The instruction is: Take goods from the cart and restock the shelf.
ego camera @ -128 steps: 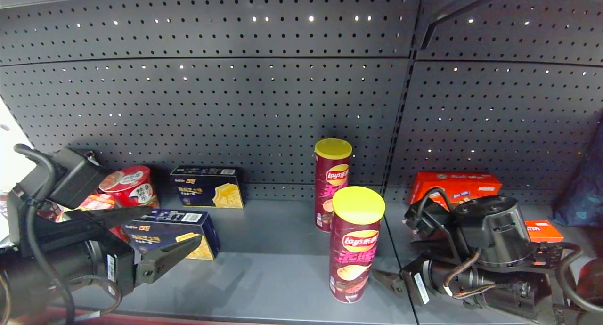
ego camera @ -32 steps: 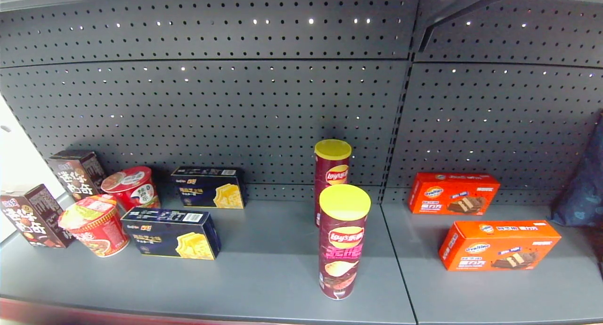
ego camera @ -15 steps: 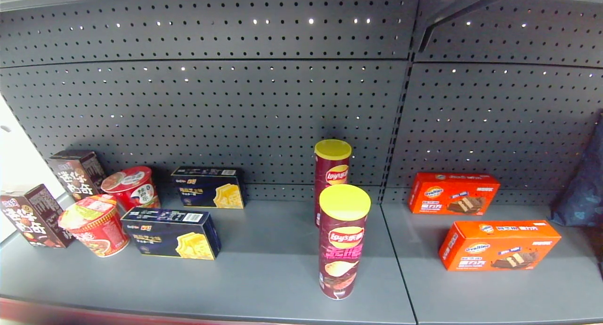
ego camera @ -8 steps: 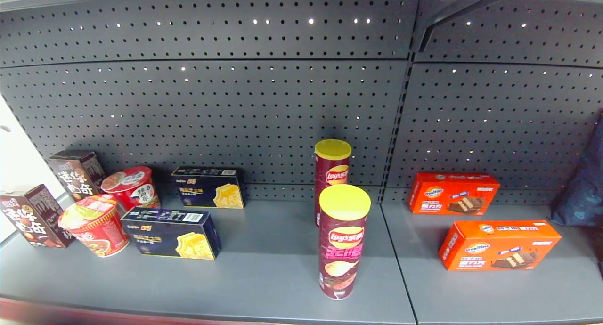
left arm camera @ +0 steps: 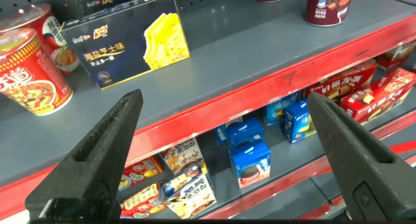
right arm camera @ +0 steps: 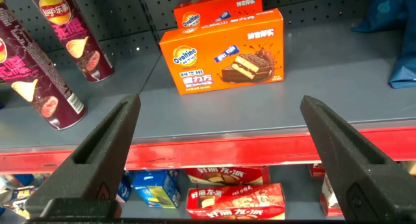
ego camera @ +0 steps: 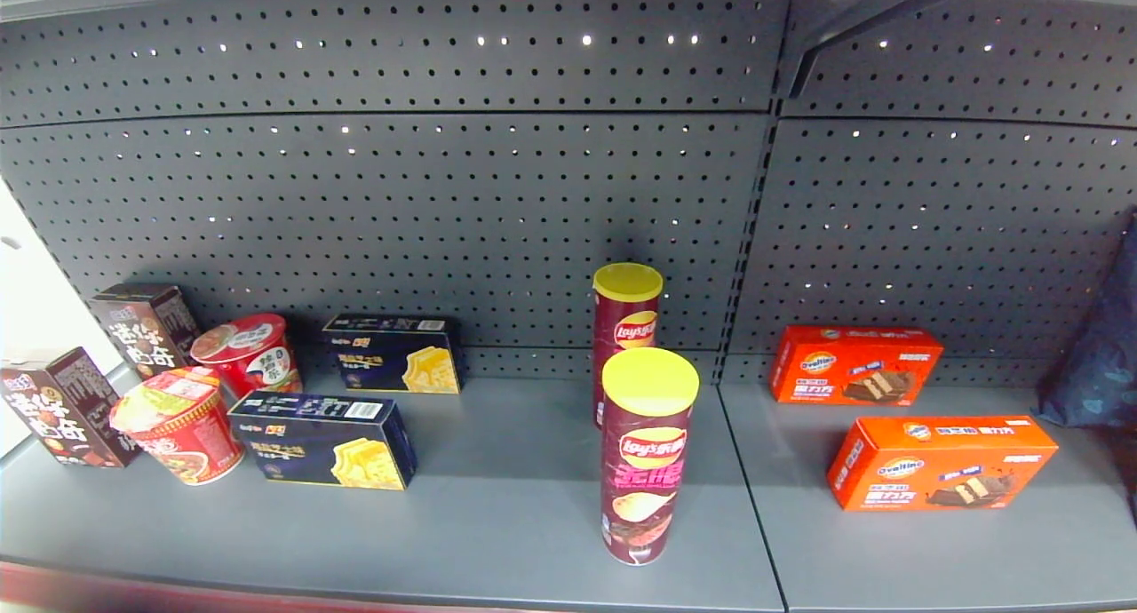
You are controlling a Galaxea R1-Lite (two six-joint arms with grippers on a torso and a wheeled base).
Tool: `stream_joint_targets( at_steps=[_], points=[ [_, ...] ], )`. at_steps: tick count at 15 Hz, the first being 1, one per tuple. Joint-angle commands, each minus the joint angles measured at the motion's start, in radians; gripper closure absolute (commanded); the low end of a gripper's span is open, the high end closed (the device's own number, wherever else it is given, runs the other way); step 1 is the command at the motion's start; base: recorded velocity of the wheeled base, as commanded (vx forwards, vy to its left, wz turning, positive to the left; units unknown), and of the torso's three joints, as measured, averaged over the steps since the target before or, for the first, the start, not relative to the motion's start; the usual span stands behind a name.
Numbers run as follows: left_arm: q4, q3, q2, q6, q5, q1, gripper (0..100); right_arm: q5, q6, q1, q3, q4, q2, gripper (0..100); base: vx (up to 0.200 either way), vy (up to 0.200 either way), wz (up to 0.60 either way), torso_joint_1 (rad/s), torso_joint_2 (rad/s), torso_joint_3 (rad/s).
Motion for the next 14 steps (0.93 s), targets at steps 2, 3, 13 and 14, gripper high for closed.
stream_joint_targets(
  at_steps=[2,3,13,14],
  points=[
    [-0.001,0.000,0.001,0.003,0.001,0.000,0,0.000,0.000,0.001,0.000,-0.001,0.001,0,0.000,0.000,0.00,0.000,0.00,0.000],
    [-0.001,0.000,0.001,0.003,0.001,0.000,0,0.000,0.000,0.001,0.000,-0.001,0.001,0,0.000,0.000,0.00,0.000,0.00,0.000],
    [-0.001,0.000,0.001,0.004,-0.001,-0.003,0,0.000,0.000,0.001,0.000,-0.001,0.001,0,0.000,0.000,0.00,0.000,0.00,0.000],
    [-0.001,0.000,0.001,0.006,-0.001,0.000,0,0.000,0.000,0.001,0.000,-0.001,0.001,0,0.000,0.000,0.00,0.000,0.00,0.000]
  ],
)
